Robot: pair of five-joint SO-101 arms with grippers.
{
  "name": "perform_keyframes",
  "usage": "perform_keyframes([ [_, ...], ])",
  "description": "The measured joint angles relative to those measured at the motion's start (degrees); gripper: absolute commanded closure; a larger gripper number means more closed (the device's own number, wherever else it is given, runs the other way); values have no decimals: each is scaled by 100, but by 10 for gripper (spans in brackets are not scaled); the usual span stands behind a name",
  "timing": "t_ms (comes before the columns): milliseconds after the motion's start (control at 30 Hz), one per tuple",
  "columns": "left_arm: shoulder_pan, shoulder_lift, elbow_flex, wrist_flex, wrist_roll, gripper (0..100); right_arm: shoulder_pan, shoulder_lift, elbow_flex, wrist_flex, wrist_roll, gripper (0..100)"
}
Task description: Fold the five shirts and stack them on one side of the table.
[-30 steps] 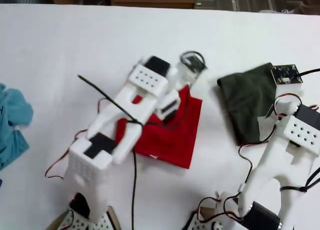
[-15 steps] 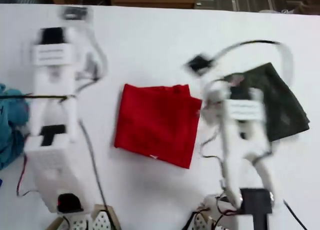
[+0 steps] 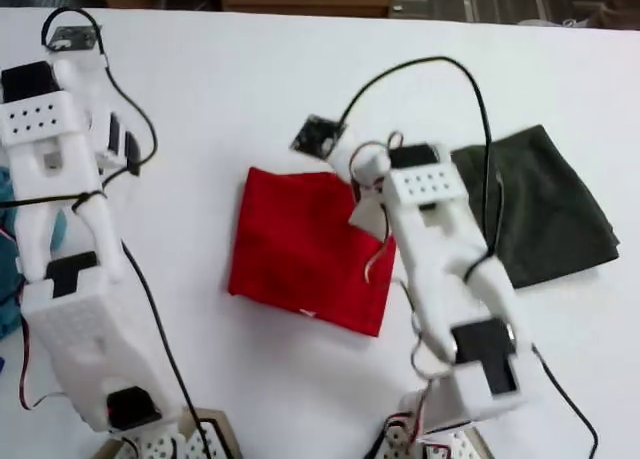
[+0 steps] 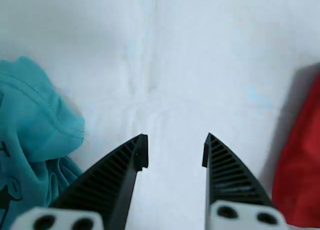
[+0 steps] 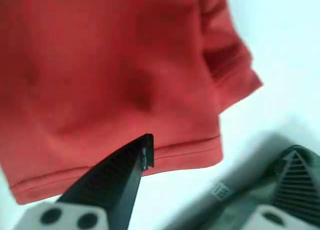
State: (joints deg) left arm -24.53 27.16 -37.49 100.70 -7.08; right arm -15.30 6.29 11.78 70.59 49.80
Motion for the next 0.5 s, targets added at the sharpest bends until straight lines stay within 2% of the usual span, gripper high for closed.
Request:
perform_keyframes([
  [233,-9,0,0,0,0,797,-9,1248,-1433,1090,-738,621],
  [433,0,0,0,0,0,797,44,1442,-2031,1459,-800,798],
  [500,-9,0,0,0,0,797,97,1442,-2145,1451,-800,827],
])
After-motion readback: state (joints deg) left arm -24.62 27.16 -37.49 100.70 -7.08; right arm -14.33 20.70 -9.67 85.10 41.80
